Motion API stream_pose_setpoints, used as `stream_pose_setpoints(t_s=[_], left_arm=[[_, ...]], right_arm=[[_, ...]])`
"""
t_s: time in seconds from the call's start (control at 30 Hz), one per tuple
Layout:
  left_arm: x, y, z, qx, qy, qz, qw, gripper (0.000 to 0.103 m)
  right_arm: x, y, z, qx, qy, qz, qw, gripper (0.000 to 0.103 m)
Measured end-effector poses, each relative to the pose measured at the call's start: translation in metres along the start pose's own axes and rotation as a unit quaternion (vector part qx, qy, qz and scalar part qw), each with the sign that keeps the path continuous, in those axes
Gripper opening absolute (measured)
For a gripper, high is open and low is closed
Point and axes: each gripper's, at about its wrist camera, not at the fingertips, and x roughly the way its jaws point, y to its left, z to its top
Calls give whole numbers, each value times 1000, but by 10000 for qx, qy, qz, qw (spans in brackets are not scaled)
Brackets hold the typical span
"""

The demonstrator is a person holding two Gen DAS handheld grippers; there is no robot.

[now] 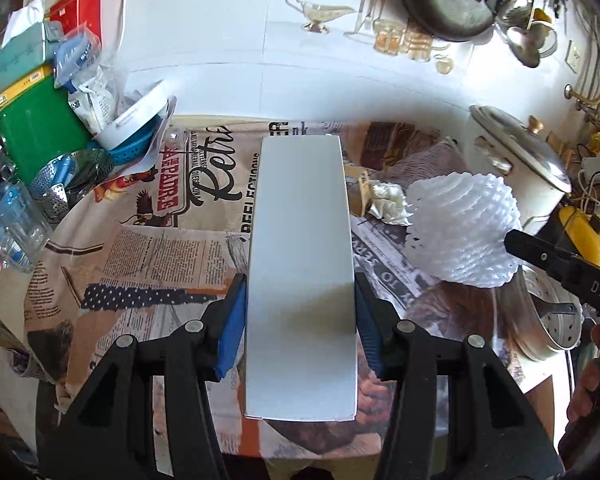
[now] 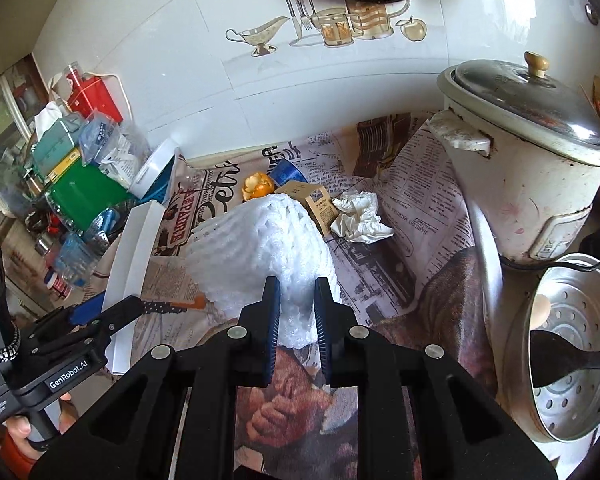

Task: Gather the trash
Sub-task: 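Carry the white box and foam net down toward the floor bin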

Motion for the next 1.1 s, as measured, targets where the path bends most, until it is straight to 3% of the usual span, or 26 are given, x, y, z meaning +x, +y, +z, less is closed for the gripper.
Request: stream_pose_setpoints(t_s=[0.33,0.53,0.87,1.1], left_arm=[[-48,0,-27,216,-154,-287,9992,50],[-79,32,-63,357,-106,-579,9976,50],[-146,111,-149,891,169,-556,9943,50],[-169,128,-176,874,407,-852,9917,50]], right_arm=[[-45,21,-37,134,-159,-98,9997,16],[-60,55,-77,360,-221,-336,9985,16],[-68,141,-170,847,-70,-283,9960,16],[-88,177,-203,824,116,-411,9957,16]])
